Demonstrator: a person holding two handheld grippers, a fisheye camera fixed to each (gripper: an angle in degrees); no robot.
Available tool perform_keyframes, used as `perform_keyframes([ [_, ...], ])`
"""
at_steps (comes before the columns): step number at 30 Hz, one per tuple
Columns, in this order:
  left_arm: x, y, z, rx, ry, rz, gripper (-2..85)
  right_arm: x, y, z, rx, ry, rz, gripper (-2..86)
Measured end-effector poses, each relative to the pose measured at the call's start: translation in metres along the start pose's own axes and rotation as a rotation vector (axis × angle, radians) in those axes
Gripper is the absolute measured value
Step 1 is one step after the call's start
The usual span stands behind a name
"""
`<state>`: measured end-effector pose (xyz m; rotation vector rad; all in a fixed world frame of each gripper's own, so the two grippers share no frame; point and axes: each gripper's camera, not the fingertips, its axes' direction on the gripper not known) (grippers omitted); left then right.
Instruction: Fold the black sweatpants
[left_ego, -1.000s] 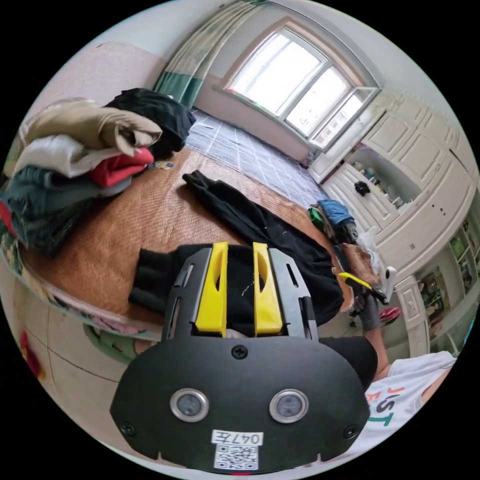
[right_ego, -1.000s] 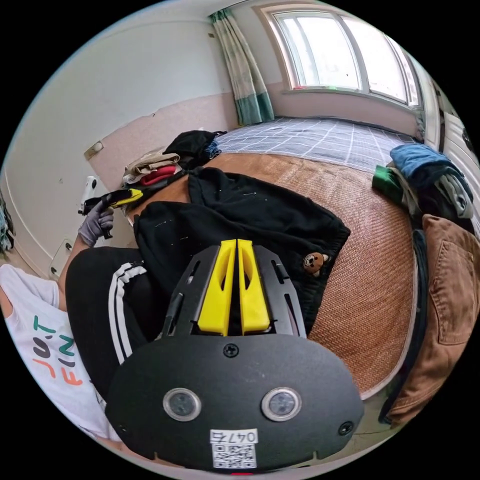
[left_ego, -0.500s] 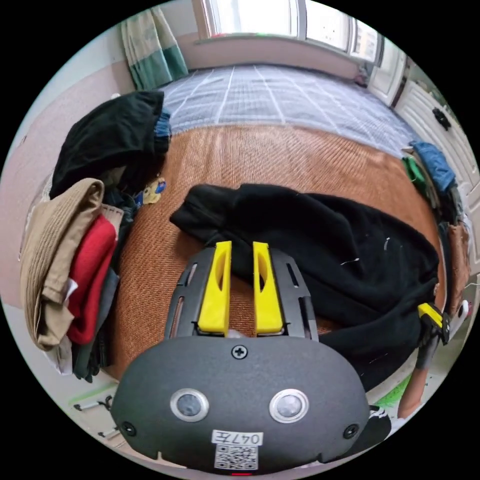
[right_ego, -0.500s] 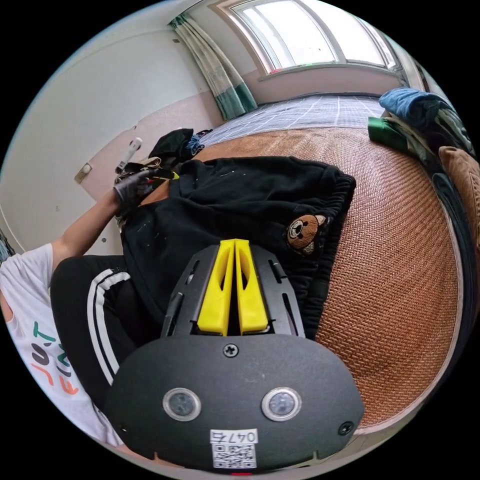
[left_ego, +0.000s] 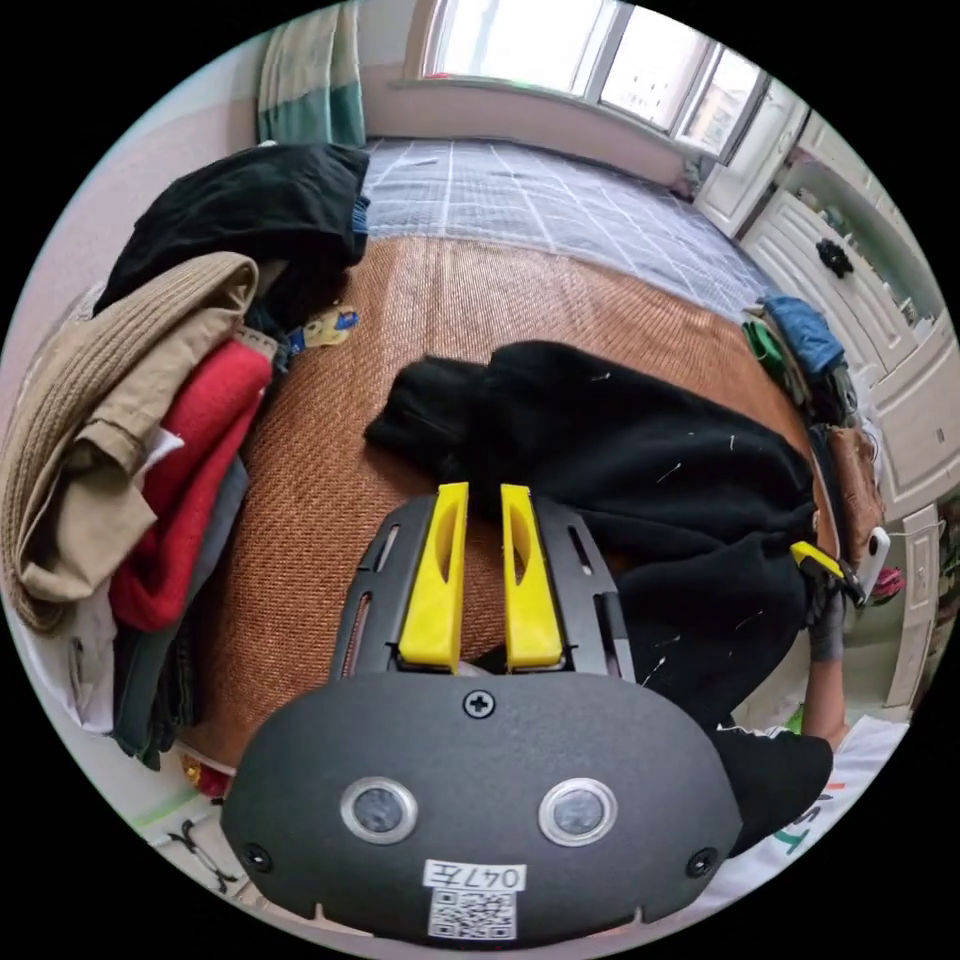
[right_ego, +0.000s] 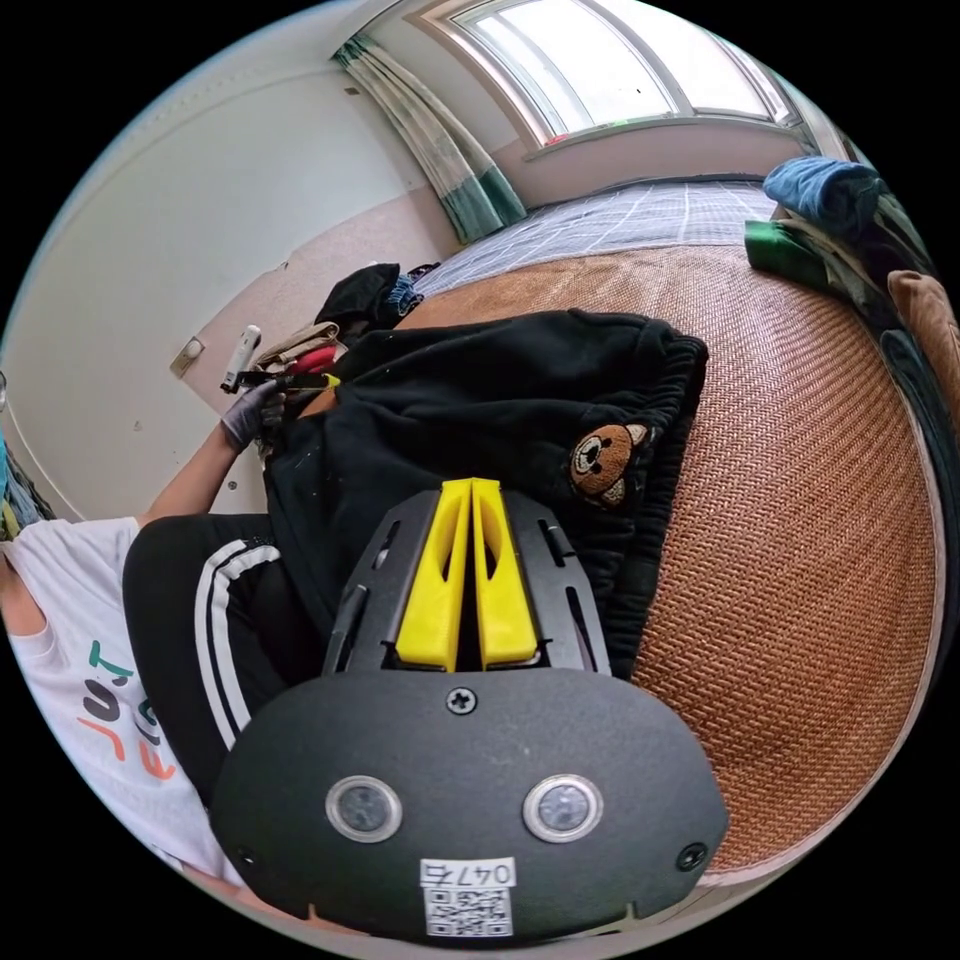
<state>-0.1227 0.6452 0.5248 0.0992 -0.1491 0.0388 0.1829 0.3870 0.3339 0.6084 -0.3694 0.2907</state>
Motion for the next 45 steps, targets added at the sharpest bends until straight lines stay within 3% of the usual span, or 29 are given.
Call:
perform_keyframes([
  [2, 0.000, 0.003, -0.040, 0.168, -0.043, -0.071, 6.9, 0.001, 0.000, 0.001, 0.001, -0.001, 0.000, -1.0],
  [5, 0.025, -0.008, -0.064, 0.274, -0.068, -0.022, 4.9, 0.002, -0.001, 0.002, 0.000, 0.006, -0.001, -1.0],
  [9, 0.072, -0.047, -0.030, 0.157, -0.059, 0.119, 3.9, 0.004, -0.002, 0.003, -0.002, 0.008, 0.005, -0.9],
  [12, 0.092, -0.069, 0.015, 0.087, -0.194, 0.134, 1.9, 0.005, -0.002, 0.003, -0.001, 0.003, 0.008, -0.9],
  [14, 0.098, -0.070, 0.070, -0.075, -0.243, 0.166, 0.0, 0.006, -0.003, 0.003, -0.001, -0.001, 0.010, -0.9],
  [24, 0.094, -0.032, 0.001, 0.085, -0.379, 0.123, 3.0, 0.004, -0.007, -0.001, 0.000, -0.017, 0.011, -0.9],
  [28, 0.077, 0.060, -0.053, 0.168, -0.356, 0.098, 5.3, 0.000, -0.009, -0.004, 0.003, -0.026, 0.011, -1.0],
  [35, -0.041, 0.300, -0.125, 0.290, 0.014, -0.209, 9.3, -0.014, -0.013, -0.010, 0.009, -0.021, -0.005, -1.1],
  [41, -0.067, 0.409, -0.069, 0.209, 0.093, -0.347, 11.1, -0.032, -0.014, -0.021, 0.050, -0.049, -0.040, -0.6],
  [45, -0.071, 0.433, -0.019, 0.211, 0.187, -0.412, 11.5, -0.050, -0.011, -0.043, 0.125, -0.076, -0.101, 0.2],
])
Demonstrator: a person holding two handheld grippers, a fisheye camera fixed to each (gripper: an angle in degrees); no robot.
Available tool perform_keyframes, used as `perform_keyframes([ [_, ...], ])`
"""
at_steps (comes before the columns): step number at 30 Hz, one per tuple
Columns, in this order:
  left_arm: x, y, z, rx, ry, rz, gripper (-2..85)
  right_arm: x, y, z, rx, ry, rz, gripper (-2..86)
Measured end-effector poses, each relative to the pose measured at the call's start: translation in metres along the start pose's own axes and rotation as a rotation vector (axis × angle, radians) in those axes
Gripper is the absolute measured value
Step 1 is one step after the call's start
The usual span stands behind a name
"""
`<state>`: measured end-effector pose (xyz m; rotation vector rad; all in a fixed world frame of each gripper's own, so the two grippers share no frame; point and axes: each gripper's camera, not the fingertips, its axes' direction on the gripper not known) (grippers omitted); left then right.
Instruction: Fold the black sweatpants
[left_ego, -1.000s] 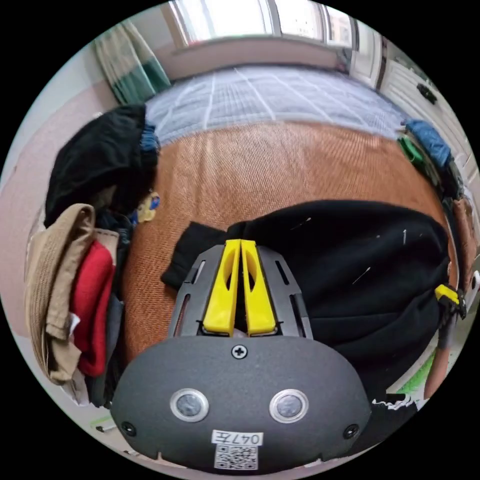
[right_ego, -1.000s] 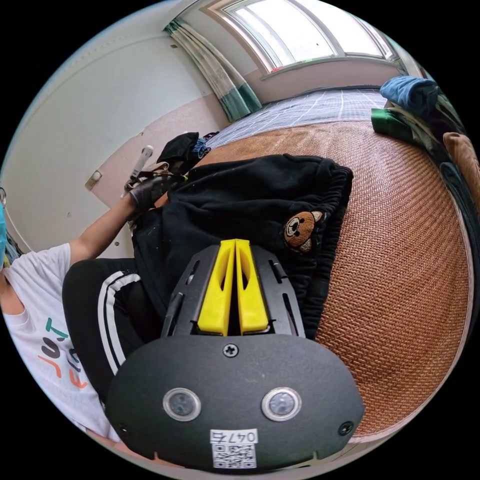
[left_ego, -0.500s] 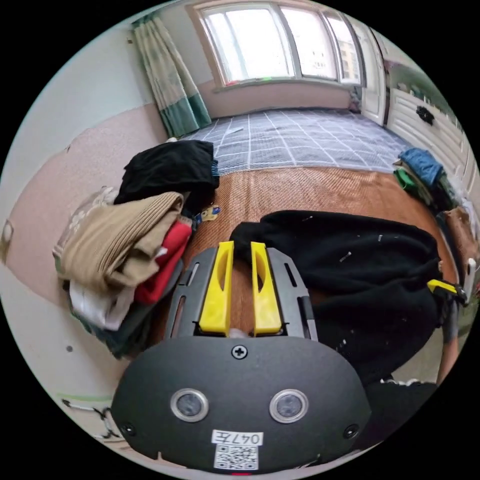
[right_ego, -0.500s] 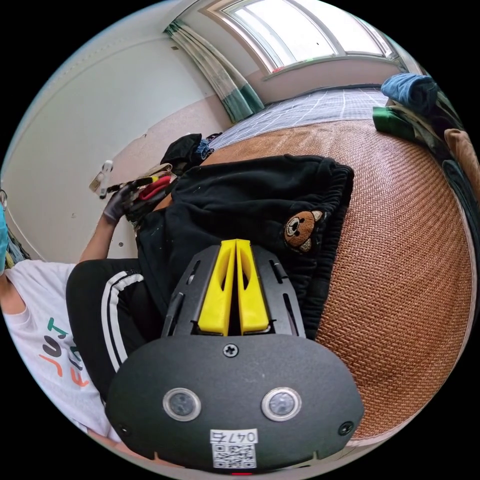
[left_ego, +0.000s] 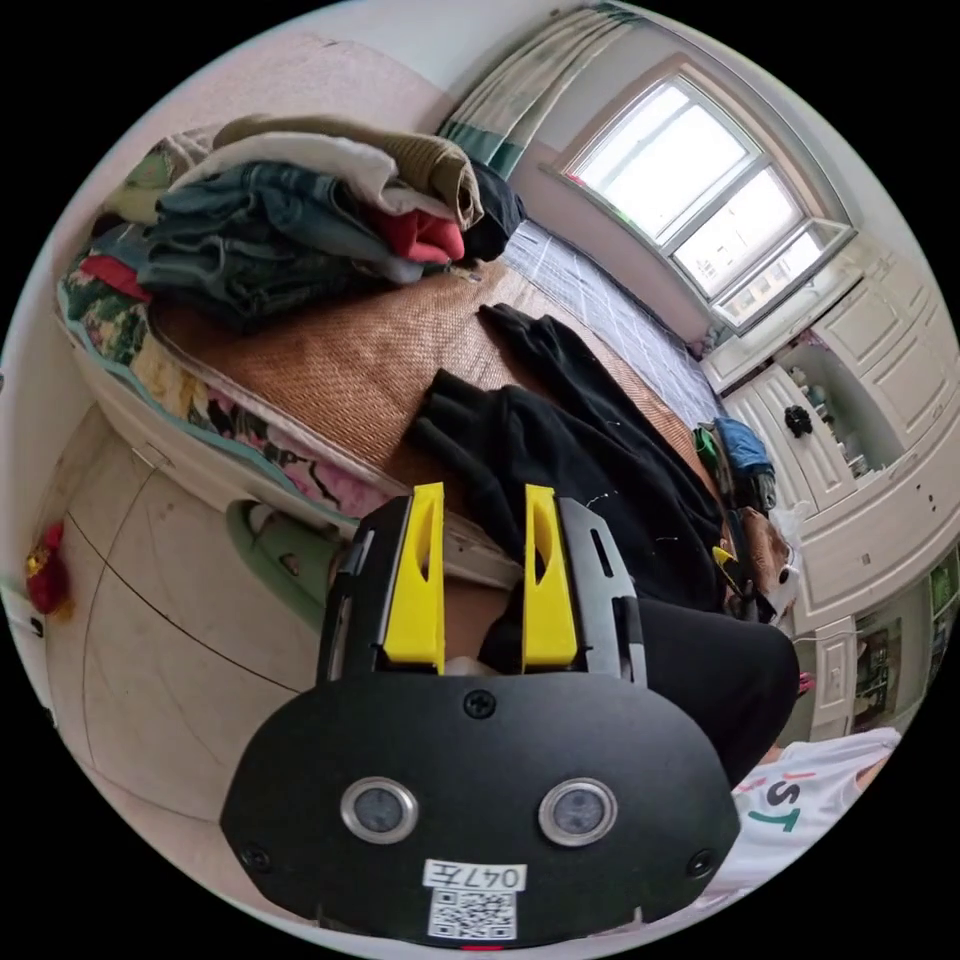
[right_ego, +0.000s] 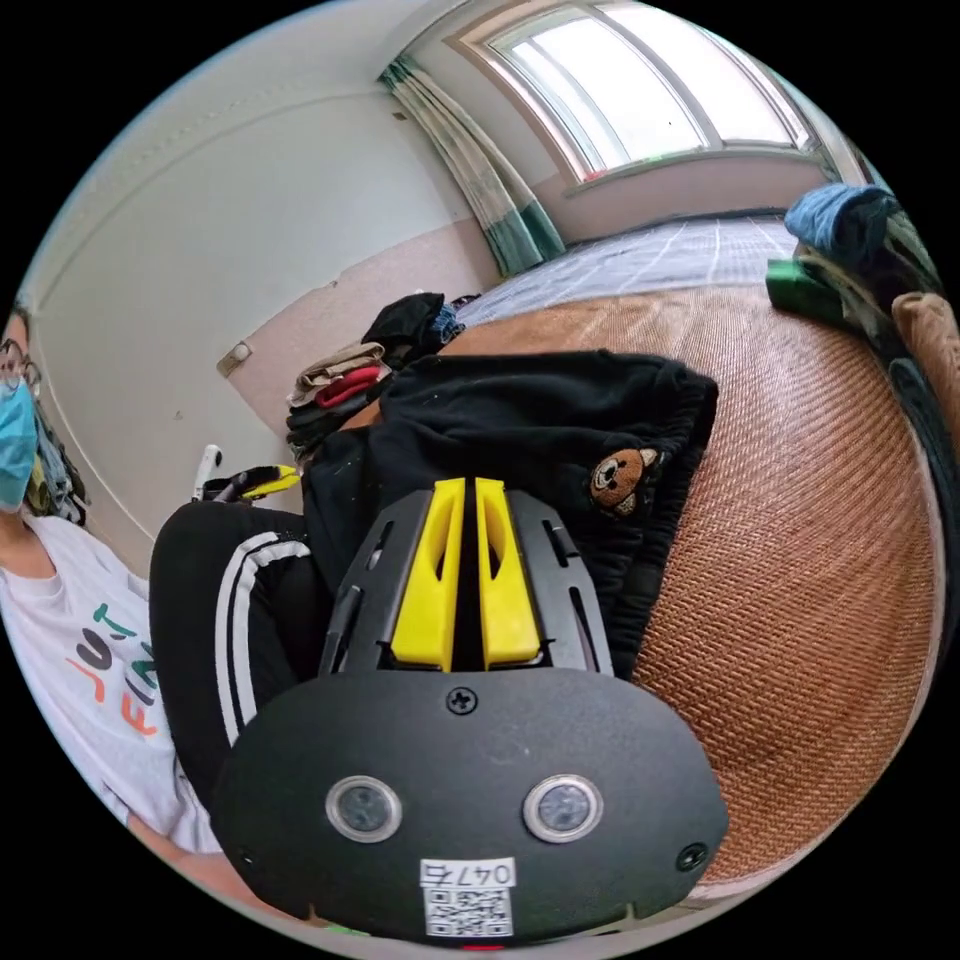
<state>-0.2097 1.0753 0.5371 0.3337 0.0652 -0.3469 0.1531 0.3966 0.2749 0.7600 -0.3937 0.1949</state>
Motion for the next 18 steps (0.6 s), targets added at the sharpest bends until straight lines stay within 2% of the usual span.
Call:
perform_keyframes([
  [4, -0.006, 0.019, 0.031, -0.015, -0.008, 0.018, 10.1, -0.055, 0.002, -0.059, 0.082, 0.118, -0.210, 0.8],
  [7, -0.020, 0.028, 0.033, 0.021, 0.005, -0.007, 6.0, -0.084, 0.002, -0.077, -0.084, 0.181, -0.337, 1.1],
  [11, -0.039, 0.040, 0.022, 0.098, 0.123, -0.021, 2.7, -0.117, 0.011, -0.072, -0.286, 0.249, -0.487, 2.1],
  [18, -0.027, 0.034, 0.000, 0.146, 0.156, 0.062, 0.1, -0.156, 0.008, -0.032, -0.479, 0.357, -0.701, 5.1],
])
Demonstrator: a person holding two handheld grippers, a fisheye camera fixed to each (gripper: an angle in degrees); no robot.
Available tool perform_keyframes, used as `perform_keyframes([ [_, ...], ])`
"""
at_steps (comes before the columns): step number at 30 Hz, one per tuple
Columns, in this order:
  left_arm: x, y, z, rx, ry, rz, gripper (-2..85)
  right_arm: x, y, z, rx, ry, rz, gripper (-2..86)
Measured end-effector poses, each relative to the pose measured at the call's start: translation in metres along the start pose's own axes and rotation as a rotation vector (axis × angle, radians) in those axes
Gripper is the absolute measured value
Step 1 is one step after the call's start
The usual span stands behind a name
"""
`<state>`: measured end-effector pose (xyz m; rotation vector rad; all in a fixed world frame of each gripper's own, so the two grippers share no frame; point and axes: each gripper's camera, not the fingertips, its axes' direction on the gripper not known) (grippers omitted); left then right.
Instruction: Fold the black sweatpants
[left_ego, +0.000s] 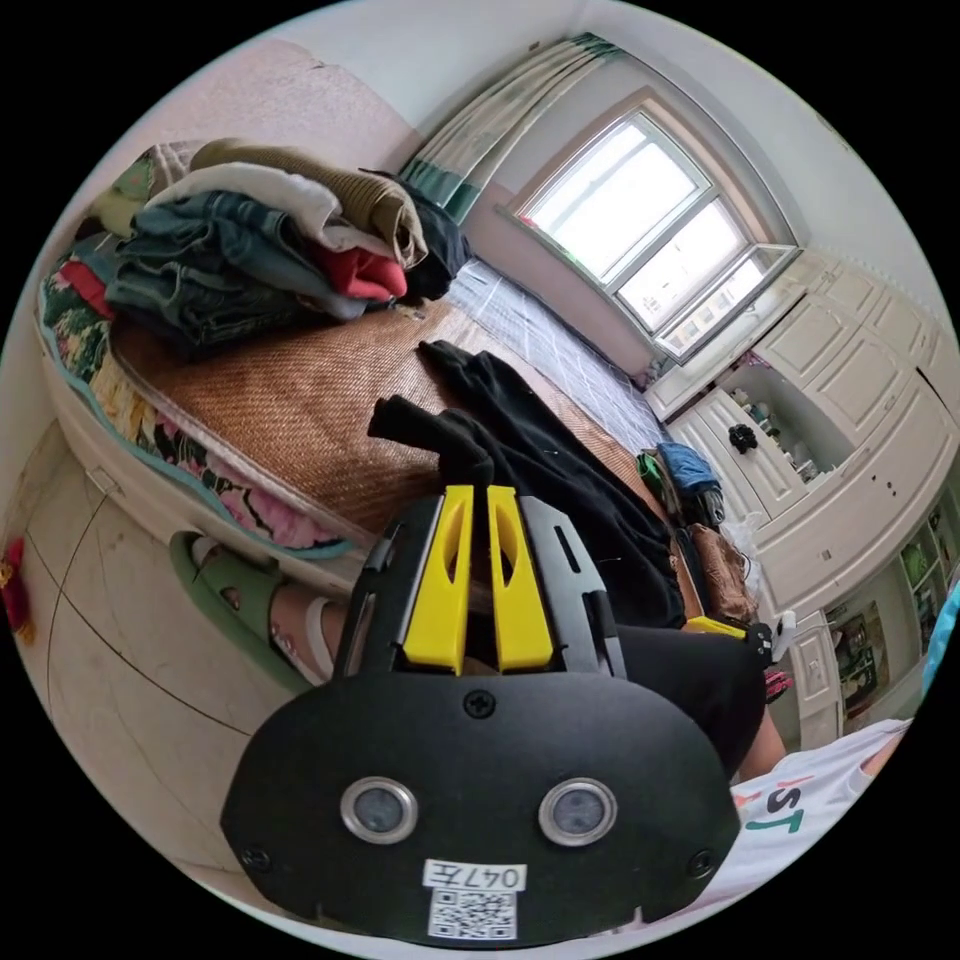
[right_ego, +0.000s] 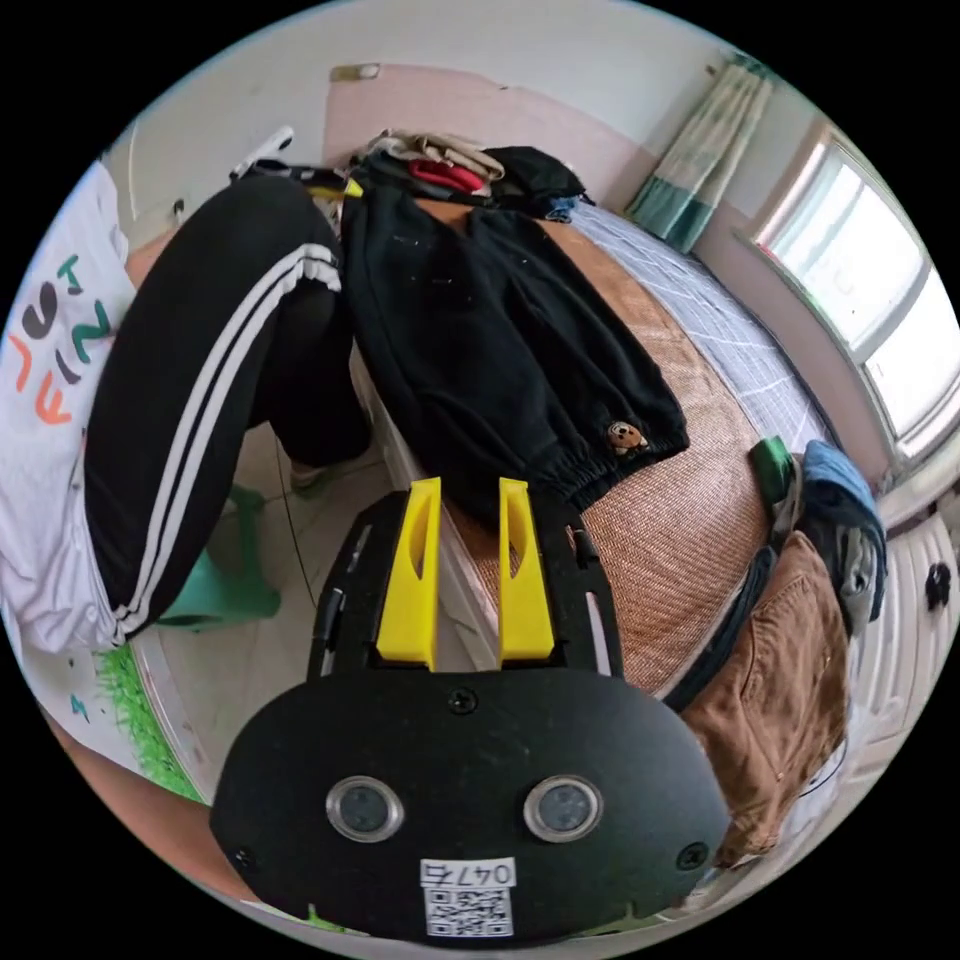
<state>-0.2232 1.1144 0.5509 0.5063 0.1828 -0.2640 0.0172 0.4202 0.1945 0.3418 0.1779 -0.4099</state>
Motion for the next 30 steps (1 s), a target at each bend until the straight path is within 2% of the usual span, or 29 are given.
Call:
perform_keyframes([
  [5, 0.018, -0.018, -0.015, 0.045, 0.027, 0.053, -0.4, -0.018, -0.029, 0.027, -0.184, 0.114, -0.209, 3.9],
  [7, 0.023, -0.024, -0.021, 0.061, 0.031, 0.063, -0.4, -0.019, -0.031, 0.027, -0.199, 0.164, -0.242, 2.0],
  [9, 0.027, -0.030, -0.028, 0.081, 0.022, 0.056, -0.5, -0.011, -0.035, 0.015, -0.200, 0.120, -0.216, 1.0],
  [14, 0.041, -0.060, -0.051, 0.183, -0.070, 0.031, -0.7, 0.031, -0.016, -0.062, 0.029, -0.109, -0.068, 0.4],
  [18, 0.065, -0.118, -0.033, 0.171, -0.116, 0.043, -0.8, 0.075, 0.005, -0.092, 0.199, -0.219, 0.056, 0.4],
  [20, 0.094, -0.170, -0.005, 0.173, -0.158, 0.079, -0.7, 0.112, 0.016, -0.096, 0.290, -0.240, 0.185, 0.4],
  [23, 0.130, -0.248, 0.055, 0.118, -0.208, 0.119, -0.6, 0.158, 0.024, -0.086, 0.312, -0.183, 0.328, 0.2],
  [27, 0.149, -0.333, 0.154, -0.015, -0.259, 0.083, 0.3, 0.204, 0.026, -0.055, 0.238, -0.111, 0.435, 0.0],
  [30, 0.139, -0.381, 0.246, -0.209, -0.317, -0.010, 4.4, 0.235, 0.030, -0.017, 0.138, -0.082, 0.531, 0.0],
])
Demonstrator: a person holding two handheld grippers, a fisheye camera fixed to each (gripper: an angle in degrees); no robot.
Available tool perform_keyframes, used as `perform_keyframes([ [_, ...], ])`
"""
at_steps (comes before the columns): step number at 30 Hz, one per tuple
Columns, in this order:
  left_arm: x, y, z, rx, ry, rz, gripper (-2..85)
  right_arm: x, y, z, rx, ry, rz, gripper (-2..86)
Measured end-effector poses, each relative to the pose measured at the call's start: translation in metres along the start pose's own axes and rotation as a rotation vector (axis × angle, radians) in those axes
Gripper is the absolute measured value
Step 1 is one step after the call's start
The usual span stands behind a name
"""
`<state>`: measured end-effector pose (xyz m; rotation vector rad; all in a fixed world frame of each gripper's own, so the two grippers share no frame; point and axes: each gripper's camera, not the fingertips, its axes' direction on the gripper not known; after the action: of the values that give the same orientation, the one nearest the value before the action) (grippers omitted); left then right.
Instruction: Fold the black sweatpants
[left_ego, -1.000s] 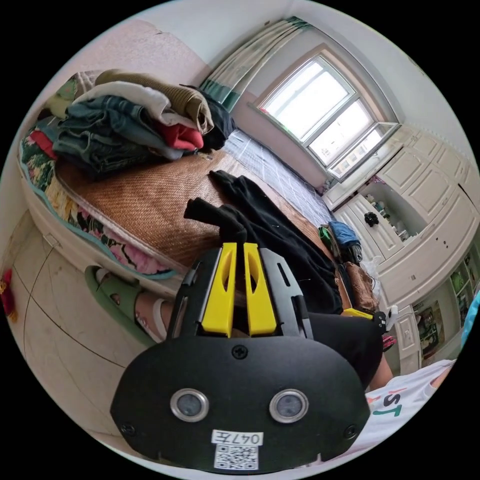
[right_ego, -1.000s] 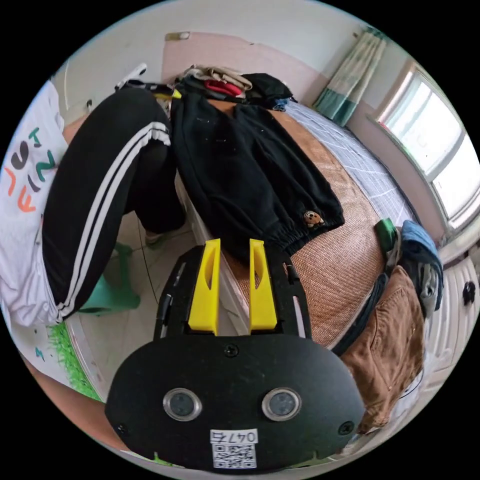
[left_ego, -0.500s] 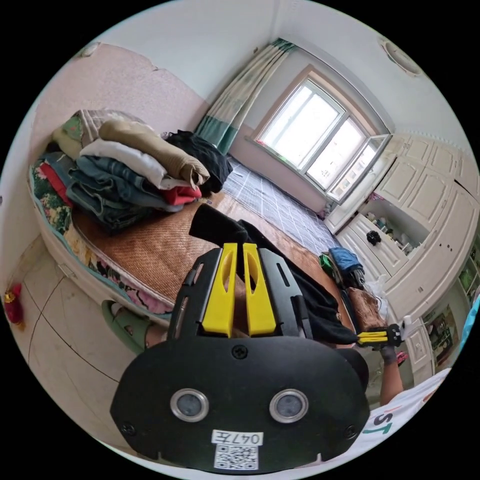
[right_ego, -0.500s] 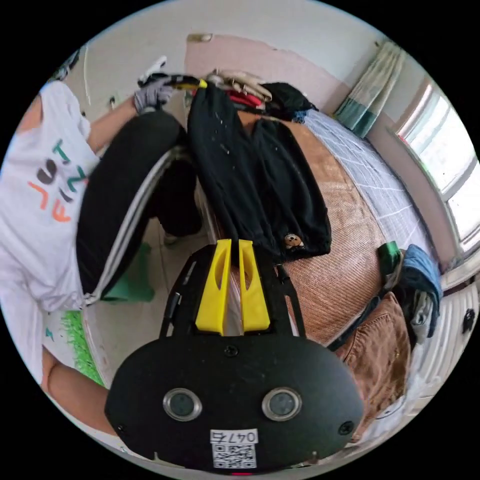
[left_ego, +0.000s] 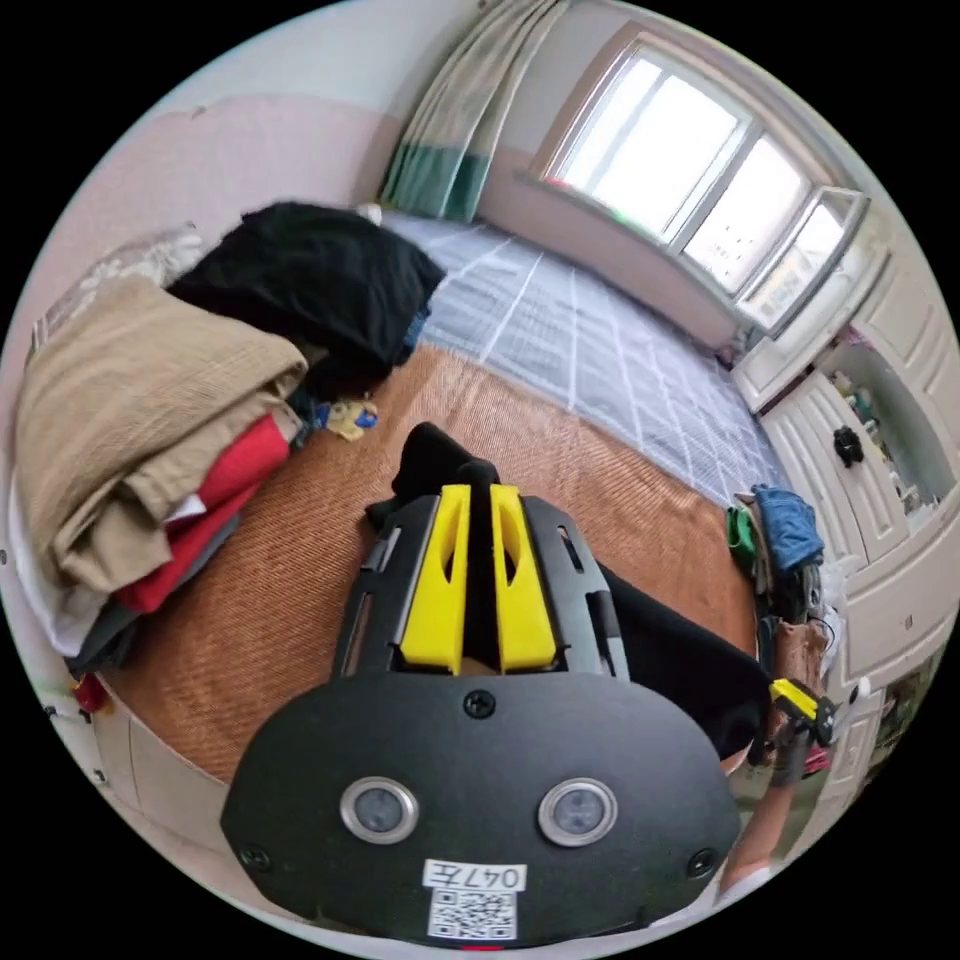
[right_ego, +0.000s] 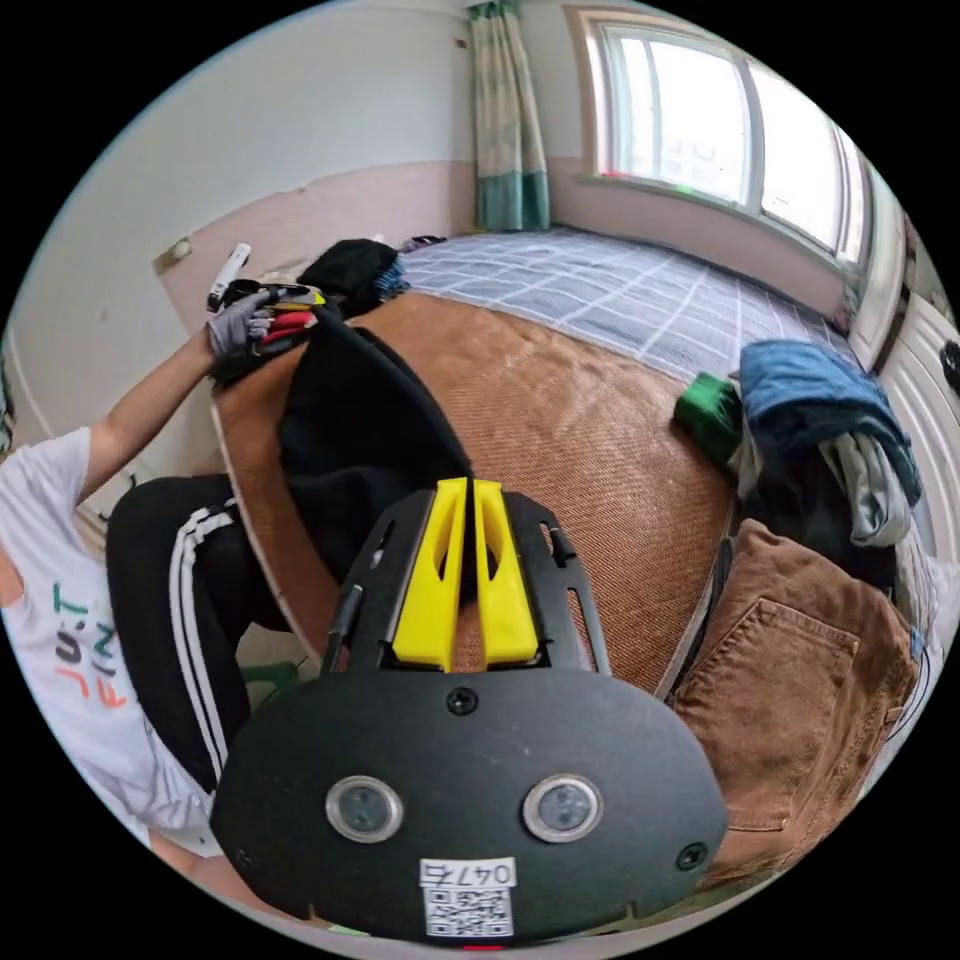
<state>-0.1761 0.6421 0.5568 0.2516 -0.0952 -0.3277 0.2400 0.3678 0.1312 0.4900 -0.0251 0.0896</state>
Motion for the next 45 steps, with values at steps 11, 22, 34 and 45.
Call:
perform_keyframes([
  [11, -0.046, 0.021, -0.078, 0.085, 0.199, 0.021, 18.5, 0.022, 0.098, -0.034, 0.217, 0.051, 0.308, 10.1],
  [22, 0.060, 0.085, -0.071, -0.150, 0.389, 0.327, 16.2, -0.006, 0.169, -0.008, 0.183, -0.097, 0.342, 2.3],
  [34, 0.148, 0.101, -0.089, -0.016, 0.326, 0.330, 14.7, 0.048, 0.087, -0.035, -0.041, 0.067, 0.405, 1.6],
  [45, 0.139, 0.136, -0.090, 0.127, 0.164, 0.271, 14.0, -0.217, 0.015, -0.001, 0.185, 0.065, -0.133, 1.2],
])
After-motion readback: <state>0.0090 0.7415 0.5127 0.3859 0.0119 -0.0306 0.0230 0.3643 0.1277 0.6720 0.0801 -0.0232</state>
